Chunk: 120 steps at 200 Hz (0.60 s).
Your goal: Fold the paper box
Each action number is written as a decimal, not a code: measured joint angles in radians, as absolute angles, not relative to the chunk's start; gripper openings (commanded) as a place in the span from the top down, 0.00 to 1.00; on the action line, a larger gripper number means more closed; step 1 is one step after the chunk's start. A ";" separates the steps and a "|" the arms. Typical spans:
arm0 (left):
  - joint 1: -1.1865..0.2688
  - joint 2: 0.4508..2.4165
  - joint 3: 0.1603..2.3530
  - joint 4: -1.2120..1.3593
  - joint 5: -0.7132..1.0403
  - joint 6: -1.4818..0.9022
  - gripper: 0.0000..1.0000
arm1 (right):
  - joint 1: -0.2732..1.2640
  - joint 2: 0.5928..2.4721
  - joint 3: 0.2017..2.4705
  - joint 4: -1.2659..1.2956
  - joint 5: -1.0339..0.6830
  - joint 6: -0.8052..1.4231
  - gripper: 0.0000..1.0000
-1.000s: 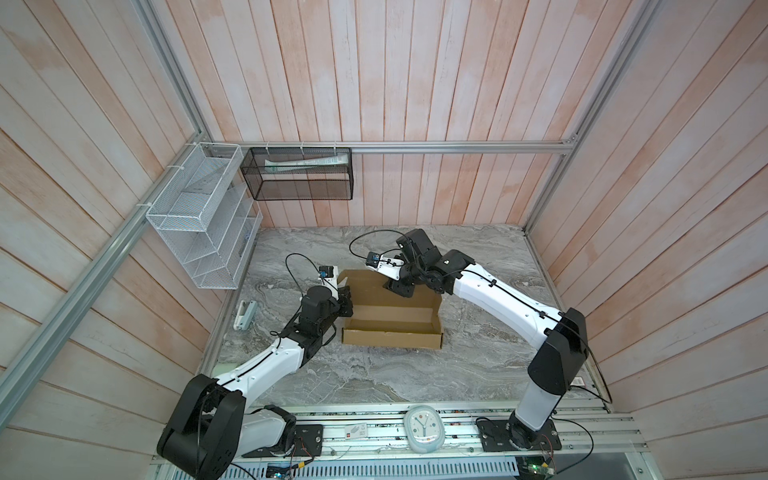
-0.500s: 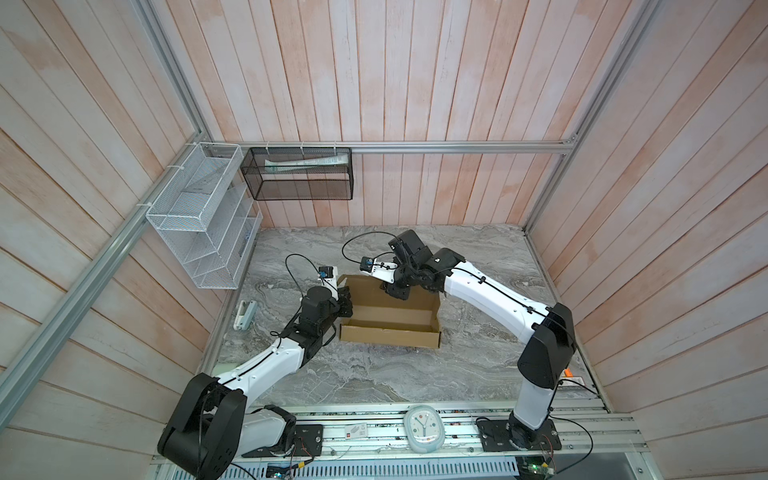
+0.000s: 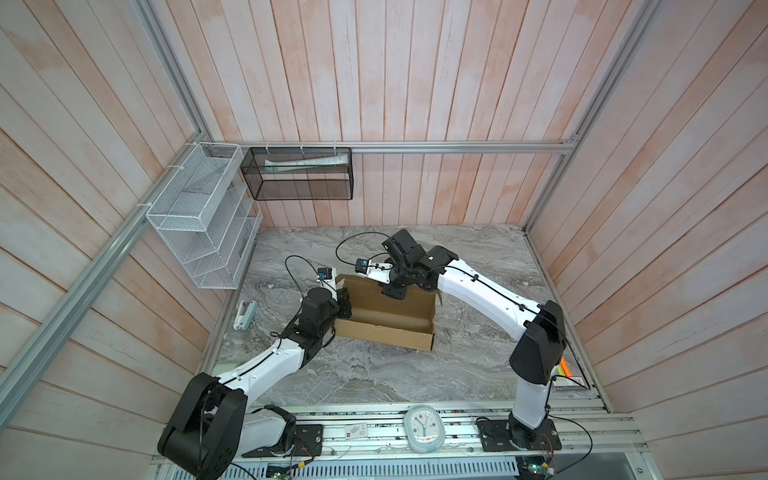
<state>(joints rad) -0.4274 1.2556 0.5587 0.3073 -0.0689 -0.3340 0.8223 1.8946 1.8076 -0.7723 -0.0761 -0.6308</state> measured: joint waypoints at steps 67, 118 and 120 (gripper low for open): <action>-0.427 1.254 0.559 0.303 -0.080 -0.333 0.88 | 0.824 1.895 1.808 -0.772 -0.068 -0.634 1.00; -0.427 1.233 0.559 0.300 -0.087 -0.334 0.76 | 0.824 1.895 1.808 -0.773 -0.062 -0.633 1.00; -0.427 1.232 0.559 0.300 -0.087 -0.335 0.75 | 0.824 1.895 1.808 -0.772 -0.062 -0.633 1.00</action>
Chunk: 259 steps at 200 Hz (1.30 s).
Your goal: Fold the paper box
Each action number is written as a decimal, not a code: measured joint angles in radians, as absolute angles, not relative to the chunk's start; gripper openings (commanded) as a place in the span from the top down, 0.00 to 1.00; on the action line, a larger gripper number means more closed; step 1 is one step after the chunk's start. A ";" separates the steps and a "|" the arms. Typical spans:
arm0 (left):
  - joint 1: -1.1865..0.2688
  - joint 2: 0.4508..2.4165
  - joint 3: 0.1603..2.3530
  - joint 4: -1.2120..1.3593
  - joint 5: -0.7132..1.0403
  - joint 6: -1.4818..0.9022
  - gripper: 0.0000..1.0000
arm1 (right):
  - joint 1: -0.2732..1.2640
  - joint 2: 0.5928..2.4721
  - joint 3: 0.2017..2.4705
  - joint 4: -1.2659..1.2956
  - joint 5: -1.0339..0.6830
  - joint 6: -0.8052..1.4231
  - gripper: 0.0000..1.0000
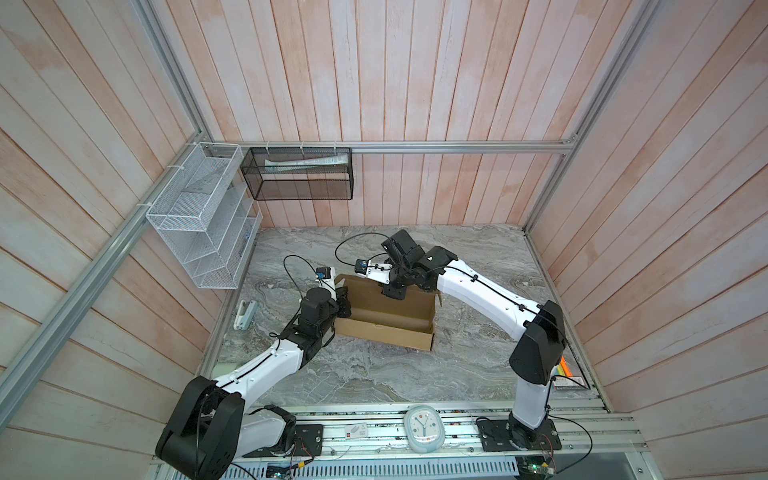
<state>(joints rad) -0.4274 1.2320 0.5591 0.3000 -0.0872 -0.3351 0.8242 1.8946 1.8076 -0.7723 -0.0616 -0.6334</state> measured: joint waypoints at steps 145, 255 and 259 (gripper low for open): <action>-0.406 1.104 0.559 0.231 -0.107 -0.334 0.60 | 0.824 1.895 1.808 -0.772 -0.049 -0.633 1.00; -0.414 0.786 0.553 -0.080 -0.032 -0.492 0.69 | 0.826 1.895 1.808 -0.772 -0.043 -0.632 1.00; -0.421 0.776 0.552 -0.099 -0.028 -0.505 0.69 | 0.826 1.895 1.808 -0.772 -0.043 -0.632 1.00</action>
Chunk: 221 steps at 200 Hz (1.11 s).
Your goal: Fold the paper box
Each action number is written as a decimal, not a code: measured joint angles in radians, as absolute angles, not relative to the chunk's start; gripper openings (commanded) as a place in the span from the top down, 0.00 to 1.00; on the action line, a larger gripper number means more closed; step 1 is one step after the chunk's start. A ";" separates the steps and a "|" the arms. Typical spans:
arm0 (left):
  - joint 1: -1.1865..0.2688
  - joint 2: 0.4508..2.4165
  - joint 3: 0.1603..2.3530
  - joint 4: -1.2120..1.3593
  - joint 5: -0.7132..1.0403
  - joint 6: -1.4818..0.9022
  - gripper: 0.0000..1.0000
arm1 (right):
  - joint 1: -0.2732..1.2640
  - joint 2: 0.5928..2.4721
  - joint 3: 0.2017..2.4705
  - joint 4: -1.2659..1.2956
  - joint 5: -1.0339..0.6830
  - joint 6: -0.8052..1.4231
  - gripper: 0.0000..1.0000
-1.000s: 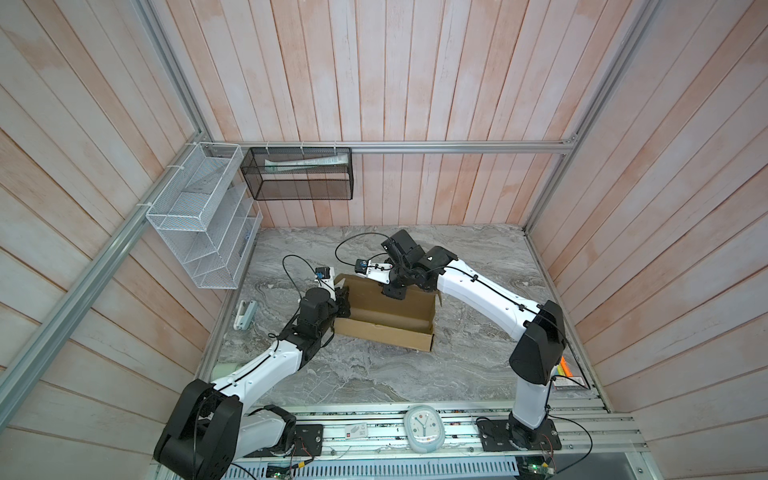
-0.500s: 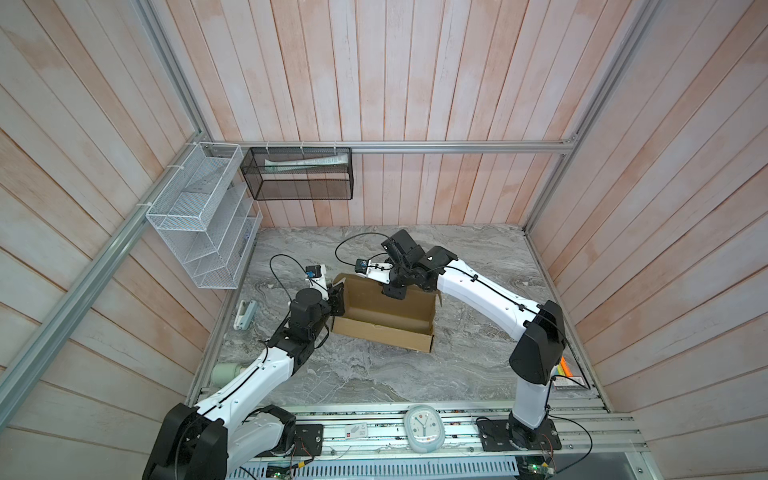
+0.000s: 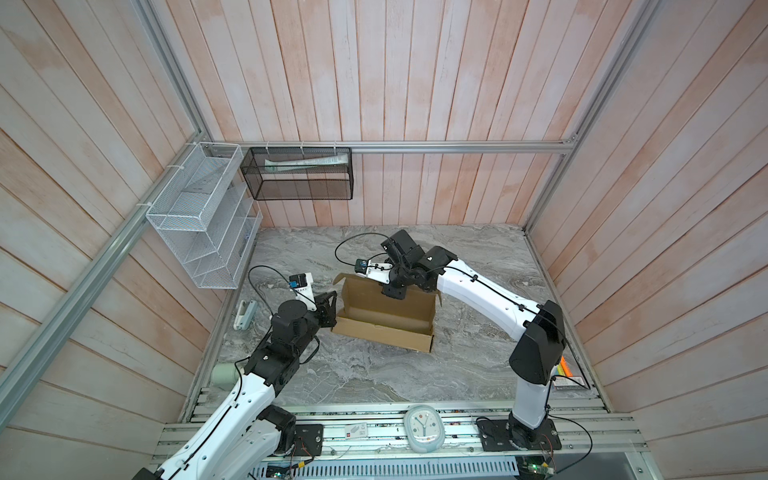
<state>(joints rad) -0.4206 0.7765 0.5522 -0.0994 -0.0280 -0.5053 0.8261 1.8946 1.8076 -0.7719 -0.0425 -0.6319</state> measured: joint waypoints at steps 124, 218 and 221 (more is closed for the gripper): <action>-0.731 0.734 0.656 -0.626 -0.027 -0.749 0.77 | 0.829 1.895 1.808 -0.770 -0.031 -0.628 1.00; -0.848 0.957 0.648 -0.489 -0.056 -0.776 0.78 | 0.831 1.895 1.807 -0.764 -0.023 -0.622 1.00; -0.848 0.958 0.646 -0.477 -0.061 -0.776 0.78 | 0.831 1.895 1.807 -0.764 -0.023 -0.622 1.00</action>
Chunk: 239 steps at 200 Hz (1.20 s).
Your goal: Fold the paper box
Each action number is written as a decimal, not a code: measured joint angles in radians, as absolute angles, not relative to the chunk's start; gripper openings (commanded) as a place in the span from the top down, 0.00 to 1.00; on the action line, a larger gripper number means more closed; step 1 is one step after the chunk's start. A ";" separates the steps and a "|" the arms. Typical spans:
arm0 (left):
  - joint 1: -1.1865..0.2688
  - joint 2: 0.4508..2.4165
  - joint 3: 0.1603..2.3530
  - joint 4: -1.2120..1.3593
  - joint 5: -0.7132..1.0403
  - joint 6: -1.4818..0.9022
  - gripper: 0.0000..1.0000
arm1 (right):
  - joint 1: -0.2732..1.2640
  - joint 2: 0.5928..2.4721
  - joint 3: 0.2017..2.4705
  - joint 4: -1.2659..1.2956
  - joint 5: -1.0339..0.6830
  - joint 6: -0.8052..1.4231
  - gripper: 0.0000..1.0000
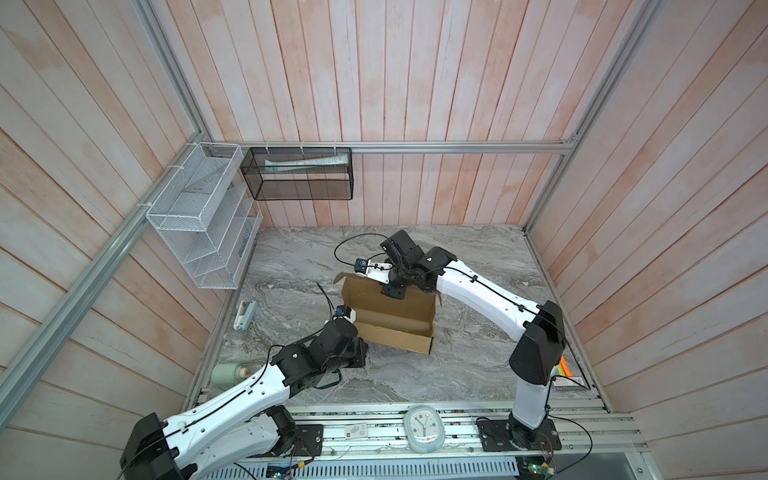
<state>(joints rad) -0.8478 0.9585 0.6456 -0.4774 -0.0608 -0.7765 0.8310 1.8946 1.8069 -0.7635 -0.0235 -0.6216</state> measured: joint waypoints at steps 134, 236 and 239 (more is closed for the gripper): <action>-0.847 1.049 0.577 -0.187 -0.141 -0.825 0.79 | 0.864 1.892 1.806 -0.760 -0.023 -0.610 1.00; -0.817 1.171 0.550 -0.013 -0.139 -0.824 0.79 | 0.904 1.865 1.745 -0.742 -0.016 -0.585 1.00; -0.816 1.173 0.547 -0.008 -0.139 -0.824 0.79 | 0.905 1.864 1.742 -0.740 -0.016 -0.583 1.00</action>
